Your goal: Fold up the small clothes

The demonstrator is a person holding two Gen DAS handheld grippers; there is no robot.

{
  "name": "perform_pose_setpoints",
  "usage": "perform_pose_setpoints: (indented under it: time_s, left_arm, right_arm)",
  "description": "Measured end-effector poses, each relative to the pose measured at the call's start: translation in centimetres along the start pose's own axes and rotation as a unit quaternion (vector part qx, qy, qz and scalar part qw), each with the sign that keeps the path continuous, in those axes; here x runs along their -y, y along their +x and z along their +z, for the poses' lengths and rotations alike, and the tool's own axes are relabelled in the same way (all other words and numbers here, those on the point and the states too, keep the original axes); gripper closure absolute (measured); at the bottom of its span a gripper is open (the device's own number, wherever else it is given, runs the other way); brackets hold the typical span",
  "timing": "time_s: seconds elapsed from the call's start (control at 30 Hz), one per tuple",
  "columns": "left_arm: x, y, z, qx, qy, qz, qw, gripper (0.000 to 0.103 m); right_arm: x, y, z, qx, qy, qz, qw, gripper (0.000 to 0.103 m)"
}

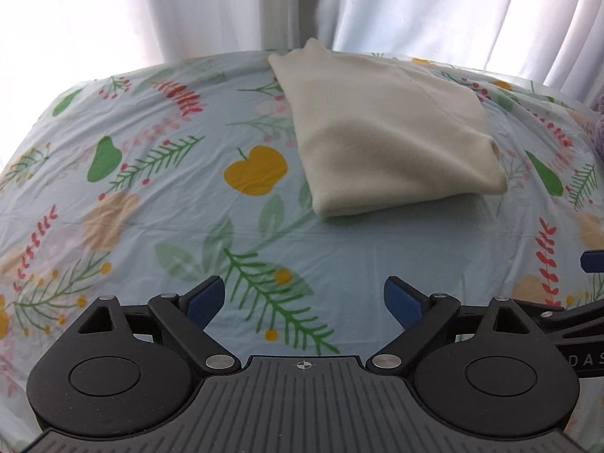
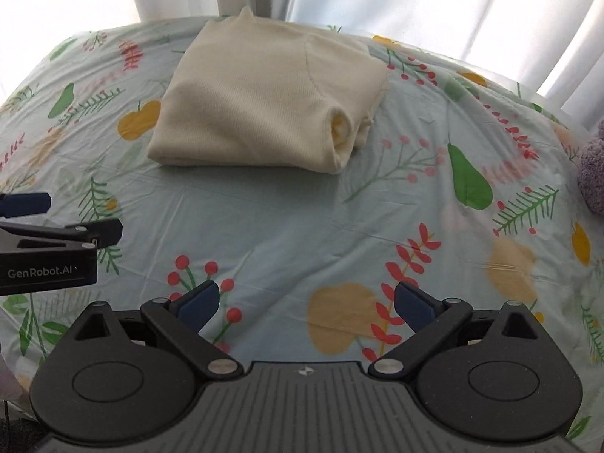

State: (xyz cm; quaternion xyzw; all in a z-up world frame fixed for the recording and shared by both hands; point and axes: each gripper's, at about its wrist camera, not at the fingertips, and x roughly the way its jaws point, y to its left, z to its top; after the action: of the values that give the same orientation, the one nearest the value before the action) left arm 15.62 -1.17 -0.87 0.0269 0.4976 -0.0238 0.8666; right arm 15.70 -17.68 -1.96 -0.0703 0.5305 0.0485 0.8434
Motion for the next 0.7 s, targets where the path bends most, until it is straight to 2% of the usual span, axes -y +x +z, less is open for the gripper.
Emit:
perform_pose_setpoints:
  time_s: [0.13, 0.3, 0.43, 0.7]
  left_arm:
    - [0.2, -0.4, 1.1, 0.007, 0.005, 0.008, 0.9999, 0.008]
    - [0.4, -0.7, 2.1, 0.008, -0.001, -0.003, 1.0, 0.007]
    - [0.6, -0.8, 2.4, 0.01, -0.001, -0.001, 1.0, 0.007]
    - [0.4, -0.4, 2.5, 0.002, -0.012, -0.006, 0.9999, 0.007]
  right_arm:
    - [-0.2, -0.5, 1.0, 0.005, 0.012, -0.019, 1.0, 0.004]
    - [0.6, -1.3, 2.2, 0.013, 0.042, -0.025, 0.999, 0.004]
    - [0.9, -1.7, 2.8, 0.024, 0.05, -0.037, 0.998, 0.004]
    - [1.5, -1.6, 3.0, 0.021, 0.057, -0.041, 0.997, 0.004]
